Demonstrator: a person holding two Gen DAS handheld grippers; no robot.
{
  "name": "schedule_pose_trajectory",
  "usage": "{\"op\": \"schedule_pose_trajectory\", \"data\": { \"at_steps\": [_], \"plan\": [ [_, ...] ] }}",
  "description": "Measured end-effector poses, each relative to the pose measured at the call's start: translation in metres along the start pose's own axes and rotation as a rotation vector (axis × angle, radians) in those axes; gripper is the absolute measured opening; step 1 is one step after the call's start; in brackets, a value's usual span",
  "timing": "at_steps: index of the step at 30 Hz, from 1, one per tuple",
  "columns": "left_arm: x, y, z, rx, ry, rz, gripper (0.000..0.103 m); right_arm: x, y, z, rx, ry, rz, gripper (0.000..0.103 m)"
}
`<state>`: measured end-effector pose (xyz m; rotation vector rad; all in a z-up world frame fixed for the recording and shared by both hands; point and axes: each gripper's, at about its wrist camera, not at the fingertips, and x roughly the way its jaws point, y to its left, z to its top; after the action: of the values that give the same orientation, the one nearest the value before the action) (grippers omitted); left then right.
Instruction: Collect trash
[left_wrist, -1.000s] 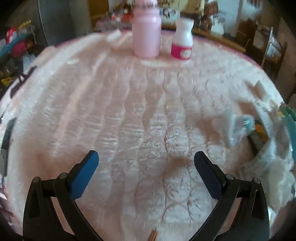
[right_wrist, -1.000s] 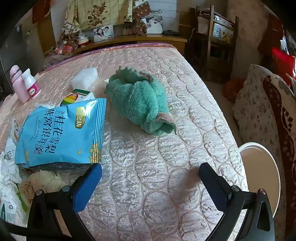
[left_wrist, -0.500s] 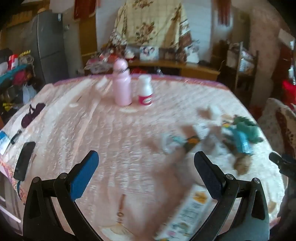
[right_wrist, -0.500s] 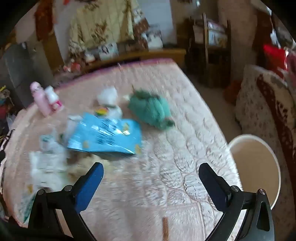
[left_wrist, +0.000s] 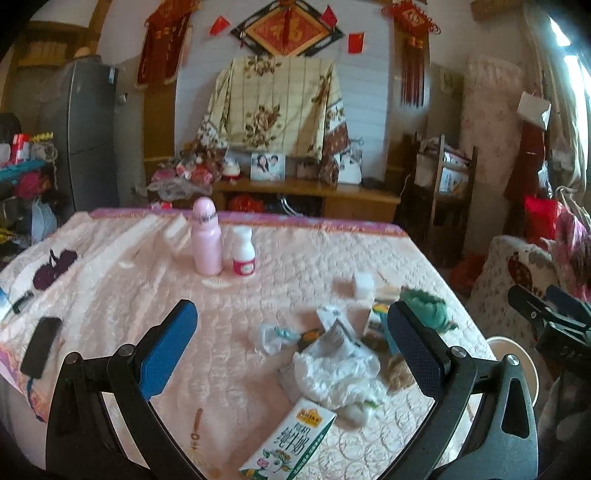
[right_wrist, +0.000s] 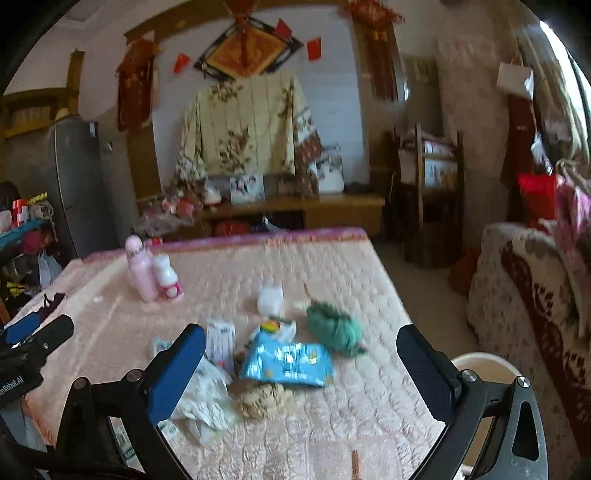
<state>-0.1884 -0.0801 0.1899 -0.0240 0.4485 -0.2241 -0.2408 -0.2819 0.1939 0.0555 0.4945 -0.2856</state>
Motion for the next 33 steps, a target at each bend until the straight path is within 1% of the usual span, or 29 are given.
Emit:
{"op": "schedule_pose_trajectory", "data": {
  "at_steps": [6, 8, 13, 19, 33],
  "plan": [
    [-0.016, 0.004, 0.012, -0.025, -0.048, -0.018, 0.102, -0.027, 0.009, 0.018, -0.029, -0.088, -0.021, 0.103],
    [-0.02, 0.003, 0.014, -0.025, -0.061, -0.018, 0.102, -0.032, 0.011, 0.022, -0.039, -0.102, -0.026, 0.103],
    [-0.031, 0.002, 0.02, -0.028, -0.093, -0.028, 0.102, -0.042, 0.01, 0.03, -0.034, -0.12, -0.014, 0.103],
    [-0.04, 0.004, 0.026, -0.038, -0.12, -0.032, 0.102, -0.052, 0.01, 0.037, -0.039, -0.149, -0.021, 0.103],
    [-0.044, 0.004, 0.027, -0.033, -0.12, -0.026, 0.102, -0.055, 0.011, 0.038, -0.039, -0.142, -0.028, 0.103]
  ]
}}
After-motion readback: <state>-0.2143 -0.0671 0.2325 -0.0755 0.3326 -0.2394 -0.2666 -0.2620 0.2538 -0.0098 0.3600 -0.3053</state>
